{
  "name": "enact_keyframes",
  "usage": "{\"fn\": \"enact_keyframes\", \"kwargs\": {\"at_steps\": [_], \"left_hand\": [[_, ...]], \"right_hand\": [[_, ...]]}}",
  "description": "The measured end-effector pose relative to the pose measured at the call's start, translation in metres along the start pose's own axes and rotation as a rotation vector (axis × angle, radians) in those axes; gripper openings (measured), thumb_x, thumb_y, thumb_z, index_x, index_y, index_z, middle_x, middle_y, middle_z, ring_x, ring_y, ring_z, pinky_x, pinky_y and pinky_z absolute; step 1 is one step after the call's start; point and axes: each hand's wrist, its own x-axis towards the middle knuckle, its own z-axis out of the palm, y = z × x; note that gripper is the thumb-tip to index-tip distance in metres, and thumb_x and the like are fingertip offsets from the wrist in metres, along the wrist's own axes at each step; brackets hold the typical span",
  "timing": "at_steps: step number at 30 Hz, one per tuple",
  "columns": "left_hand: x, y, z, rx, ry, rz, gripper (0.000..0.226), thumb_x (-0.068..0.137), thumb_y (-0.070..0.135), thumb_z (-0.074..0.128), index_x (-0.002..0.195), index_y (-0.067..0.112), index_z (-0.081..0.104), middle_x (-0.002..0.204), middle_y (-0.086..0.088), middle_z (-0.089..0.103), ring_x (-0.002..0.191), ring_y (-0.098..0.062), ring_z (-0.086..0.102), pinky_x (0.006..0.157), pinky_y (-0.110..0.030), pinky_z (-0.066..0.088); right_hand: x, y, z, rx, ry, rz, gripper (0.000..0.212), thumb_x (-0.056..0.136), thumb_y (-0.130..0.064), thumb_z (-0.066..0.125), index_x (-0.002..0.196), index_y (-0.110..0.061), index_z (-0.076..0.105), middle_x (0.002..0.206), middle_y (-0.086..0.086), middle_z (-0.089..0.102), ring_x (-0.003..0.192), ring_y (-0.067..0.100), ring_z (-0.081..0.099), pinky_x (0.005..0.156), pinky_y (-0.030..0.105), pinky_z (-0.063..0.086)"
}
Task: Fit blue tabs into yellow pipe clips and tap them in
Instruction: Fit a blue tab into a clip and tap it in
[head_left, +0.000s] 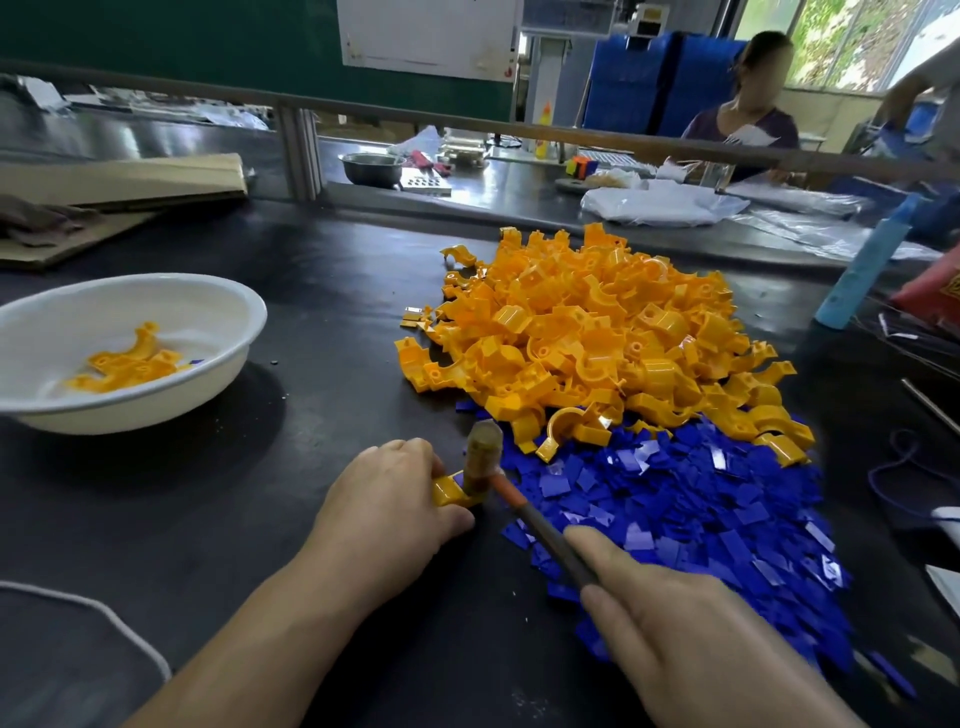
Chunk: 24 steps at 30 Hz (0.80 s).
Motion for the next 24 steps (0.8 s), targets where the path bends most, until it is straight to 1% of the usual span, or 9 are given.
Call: {"fn": "enact_keyframes", "kwargs": {"at_steps": [5, 7, 10, 13, 17, 19, 20, 22, 24], "left_hand": [[0.000, 0.001, 0.000, -0.001, 0.008, -0.003, 0.041, 0.075, 0.055, 0.071, 0.104, 0.031, 0.056, 0.099, 0.011, 0.055, 0.093, -0.011, 0.051, 0.074, -0.029, 0.047], [0.000, 0.001, 0.000, 0.006, 0.006, -0.005, 0.041, 0.075, 0.055, 0.071, 0.105, 0.031, 0.056, 0.098, 0.011, 0.054, 0.093, -0.011, 0.051, 0.074, -0.029, 0.046], [0.000, 0.002, -0.001, 0.002, -0.003, -0.011, 0.041, 0.075, 0.056, 0.070, 0.105, 0.032, 0.055, 0.098, 0.013, 0.053, 0.093, -0.009, 0.051, 0.077, -0.029, 0.049], [-0.001, 0.001, -0.001, -0.003, -0.023, -0.024, 0.042, 0.076, 0.056, 0.071, 0.106, 0.032, 0.055, 0.101, 0.012, 0.054, 0.095, -0.010, 0.051, 0.081, -0.031, 0.051], [-0.002, 0.000, -0.001, -0.005, -0.016, -0.013, 0.043, 0.076, 0.056, 0.070, 0.108, 0.032, 0.055, 0.102, 0.013, 0.054, 0.095, -0.009, 0.051, 0.077, -0.029, 0.048], [-0.002, 0.001, -0.002, -0.009, -0.036, -0.014, 0.043, 0.076, 0.057, 0.069, 0.110, 0.034, 0.054, 0.103, 0.014, 0.054, 0.095, -0.008, 0.051, 0.080, -0.030, 0.050], [-0.003, 0.002, -0.004, -0.006, -0.046, -0.011, 0.043, 0.077, 0.057, 0.068, 0.111, 0.035, 0.054, 0.106, 0.014, 0.055, 0.096, -0.008, 0.052, 0.082, -0.031, 0.051], [-0.006, 0.003, -0.010, -0.002, -0.054, 0.001, 0.043, 0.080, 0.057, 0.066, 0.116, 0.038, 0.053, 0.113, 0.013, 0.056, 0.100, -0.009, 0.053, 0.086, -0.033, 0.051], [-0.006, 0.002, -0.024, -0.010, 0.009, 0.014, 0.044, 0.085, 0.056, 0.061, 0.125, 0.041, 0.053, 0.117, 0.012, 0.056, 0.103, -0.012, 0.055, 0.087, -0.034, 0.049]], "right_hand": [[0.001, 0.003, -0.006, 0.065, 0.118, -0.063, 0.041, 0.097, -0.048, 0.031, 0.134, -0.056, 0.014, 0.087, -0.014, 0.057, 0.079, 0.003, 0.054, 0.071, 0.017, 0.044], [0.004, -0.001, -0.001, 0.038, 0.102, -0.075, 0.043, 0.099, -0.045, 0.031, 0.138, -0.050, 0.015, 0.091, -0.014, 0.057, 0.082, 0.002, 0.054, 0.073, 0.016, 0.042], [0.010, -0.004, 0.000, 0.002, 0.033, -0.063, 0.037, 0.100, -0.042, 0.031, 0.136, -0.046, 0.020, 0.099, -0.008, 0.060, 0.088, 0.007, 0.057, 0.080, 0.025, 0.045], [0.010, 0.005, -0.010, 0.060, 0.056, -0.052, 0.029, 0.098, -0.046, 0.036, 0.124, -0.054, 0.026, 0.081, -0.014, 0.061, 0.071, 0.001, 0.057, 0.062, 0.018, 0.045], [0.008, 0.015, -0.023, 0.114, 0.255, -0.092, 0.026, 0.091, -0.046, 0.043, 0.113, -0.059, 0.035, 0.086, -0.040, 0.053, 0.065, -0.010, 0.055, 0.054, 0.009, 0.043], [0.012, 0.027, -0.025, 0.066, 0.444, -0.083, 0.032, 0.089, -0.044, 0.045, 0.119, -0.055, 0.041, 0.071, -0.018, 0.060, 0.067, -0.007, 0.055, 0.051, 0.013, 0.044], [0.014, 0.032, -0.024, 0.019, 0.522, -0.052, 0.034, 0.090, -0.043, 0.046, 0.123, -0.049, 0.044, 0.060, -0.010, 0.056, 0.066, -0.002, 0.056, 0.044, 0.018, 0.041], [0.018, 0.041, -0.022, -0.057, 0.602, 0.038, 0.037, 0.091, -0.040, 0.048, 0.128, -0.040, 0.046, 0.062, -0.015, 0.052, 0.056, 0.005, 0.052, 0.044, 0.015, 0.030], [0.020, 0.052, -0.018, -0.101, 0.616, 0.132, 0.040, 0.091, -0.041, 0.048, 0.131, -0.035, 0.045, 0.072, -0.018, 0.052, 0.059, 0.004, 0.046, 0.050, 0.026, 0.033]]}}
